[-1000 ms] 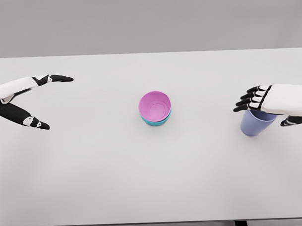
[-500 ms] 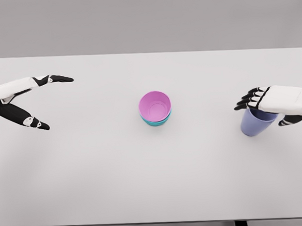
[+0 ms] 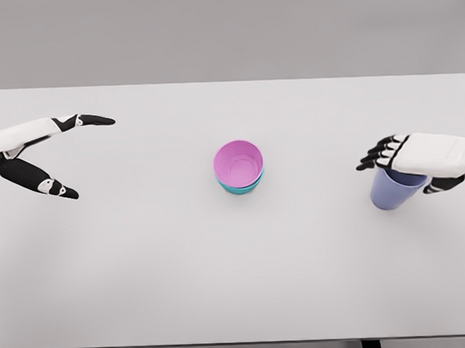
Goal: Stacking bowl and cup with both arms
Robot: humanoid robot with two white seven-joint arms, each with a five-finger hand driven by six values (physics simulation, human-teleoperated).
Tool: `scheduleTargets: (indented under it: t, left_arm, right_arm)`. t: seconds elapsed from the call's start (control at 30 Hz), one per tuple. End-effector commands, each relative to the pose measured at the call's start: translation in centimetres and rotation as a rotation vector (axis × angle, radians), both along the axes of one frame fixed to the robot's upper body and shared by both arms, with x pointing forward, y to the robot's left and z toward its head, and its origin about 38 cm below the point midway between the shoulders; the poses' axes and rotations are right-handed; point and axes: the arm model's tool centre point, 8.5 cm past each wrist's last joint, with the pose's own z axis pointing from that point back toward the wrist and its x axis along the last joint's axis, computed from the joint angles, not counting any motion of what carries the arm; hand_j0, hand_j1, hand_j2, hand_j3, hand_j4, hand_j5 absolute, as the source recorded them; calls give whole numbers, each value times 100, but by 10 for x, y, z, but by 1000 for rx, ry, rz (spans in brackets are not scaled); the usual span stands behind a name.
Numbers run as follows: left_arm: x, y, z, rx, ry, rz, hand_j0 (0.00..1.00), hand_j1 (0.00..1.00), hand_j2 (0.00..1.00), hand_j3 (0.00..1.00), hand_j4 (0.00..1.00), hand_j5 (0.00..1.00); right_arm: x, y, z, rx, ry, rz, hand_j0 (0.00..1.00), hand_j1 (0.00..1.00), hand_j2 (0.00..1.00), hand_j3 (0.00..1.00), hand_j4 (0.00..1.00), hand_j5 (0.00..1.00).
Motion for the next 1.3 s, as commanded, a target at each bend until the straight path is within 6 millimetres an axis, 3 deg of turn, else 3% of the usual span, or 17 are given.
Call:
scheduleTargets:
  t: [0.0, 0.07, 0.13, 0.17, 0.27, 0.53, 0.97, 1.07, 1.27]
  left_arm:
    - [0, 0, 1, -8, 3, 3, 100, 100, 100, 100, 100, 100]
    - [0, 0, 1, -8, 3, 3, 100, 100, 100, 100, 100, 100]
    - [0, 0, 1, -8, 3, 3, 100, 100, 100, 100, 100, 100]
    - [0, 0, 1, -8, 3, 3, 100, 100, 100, 100, 100, 100]
    - [0, 0, 1, -8, 3, 3, 100, 100, 100, 100, 100, 100]
    - [0, 0, 1, -8, 3, 3, 100, 100, 100, 100, 100, 100]
    - [1, 0, 1, -10, 1, 2, 100, 100, 100, 100, 100, 100]
    - [1, 0, 1, -10, 1, 2, 100, 100, 100, 100, 100, 100]
    - [1, 0, 1, -10, 1, 2, 100, 100, 100, 100, 100, 100]
  right_arm:
    - [-1, 2, -4, -11, 6, 5, 99, 99, 99, 99, 99, 99]
    - [-1, 2, -8, -27, 11, 8, 97, 97, 97, 97, 97, 97]
    - [-1, 2, -7, -26, 10, 7, 74, 74, 74, 74, 74, 74]
    - [-1, 2, -8, -26, 11, 6, 69, 69, 69, 69, 69, 69]
    - [1, 1, -3, -25, -2, 4, 65, 65, 65, 65, 65, 65]
    - [15, -1, 16, 4, -51, -17, 68, 68, 68, 68, 68, 68]
    - [35, 41, 32, 98, -125, 48, 67, 67, 67, 67, 67, 67]
    - [36, 46, 30, 105, -123, 58, 58, 58, 58, 58, 58, 58]
    - [43, 67, 39, 148, -153, 93, 59, 59, 59, 59, 59, 59]
